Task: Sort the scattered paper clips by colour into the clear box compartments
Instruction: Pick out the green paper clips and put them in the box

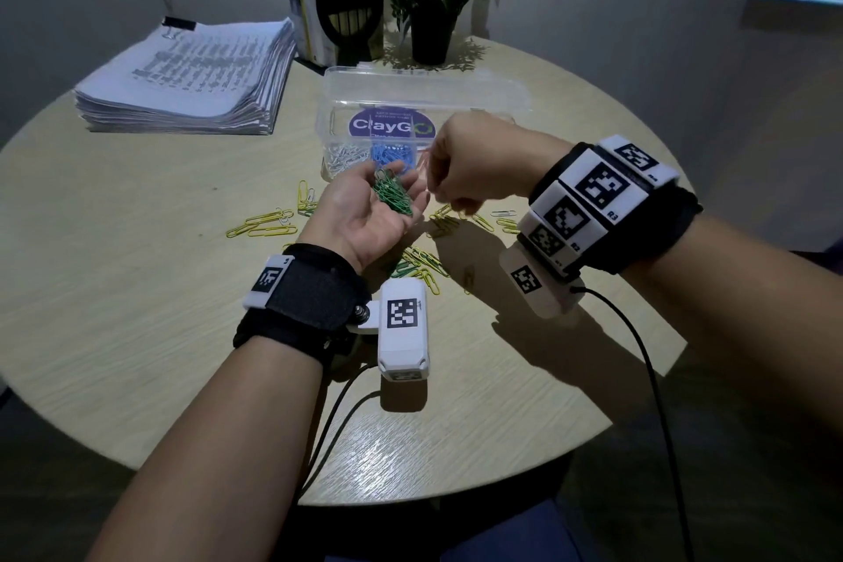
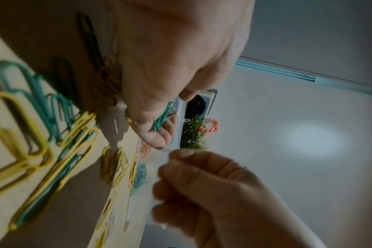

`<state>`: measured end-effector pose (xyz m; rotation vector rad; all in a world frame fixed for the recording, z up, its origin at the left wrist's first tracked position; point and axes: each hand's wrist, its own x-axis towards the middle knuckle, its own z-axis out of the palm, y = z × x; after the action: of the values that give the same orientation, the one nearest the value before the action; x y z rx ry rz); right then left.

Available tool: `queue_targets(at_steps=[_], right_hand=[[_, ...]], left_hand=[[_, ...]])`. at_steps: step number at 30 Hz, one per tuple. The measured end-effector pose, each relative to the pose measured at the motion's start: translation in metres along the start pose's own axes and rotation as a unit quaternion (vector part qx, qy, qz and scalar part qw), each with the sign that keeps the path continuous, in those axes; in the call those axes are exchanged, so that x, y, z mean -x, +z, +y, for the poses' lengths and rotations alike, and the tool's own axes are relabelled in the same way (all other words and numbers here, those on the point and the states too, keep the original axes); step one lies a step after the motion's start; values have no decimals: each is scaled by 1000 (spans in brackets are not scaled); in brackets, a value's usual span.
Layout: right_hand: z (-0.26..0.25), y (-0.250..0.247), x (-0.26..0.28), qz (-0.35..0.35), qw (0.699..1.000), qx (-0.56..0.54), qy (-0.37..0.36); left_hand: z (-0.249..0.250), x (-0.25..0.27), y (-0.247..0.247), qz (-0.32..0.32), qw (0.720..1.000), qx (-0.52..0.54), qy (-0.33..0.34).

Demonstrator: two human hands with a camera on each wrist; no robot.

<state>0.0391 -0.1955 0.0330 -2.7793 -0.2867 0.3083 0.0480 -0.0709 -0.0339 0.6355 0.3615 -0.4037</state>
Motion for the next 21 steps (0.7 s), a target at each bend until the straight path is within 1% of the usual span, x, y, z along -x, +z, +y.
queue_targets(at_steps=[2,4,10,14,18,21], right_hand=[[3,10,3,-48,998,36,6],[6,19,3,-82,996,38,13],[6,33,-1,-89,994,66,-16],[6,34,-4,-107,991,78,-14],[12,25,-6,-117,992,36,8],[15,16,-6,-113,993,6,22]], left_hand=[[5,2,-1,2,1000,-2,10],[11,5,-4,-1,1000,10,20],[26,6,-16,8,999,22,40],[23,4,-20,1,999,31,33],[19,4,-23,0,999,32,25],[19,4,-25,-8,999,33,24]])
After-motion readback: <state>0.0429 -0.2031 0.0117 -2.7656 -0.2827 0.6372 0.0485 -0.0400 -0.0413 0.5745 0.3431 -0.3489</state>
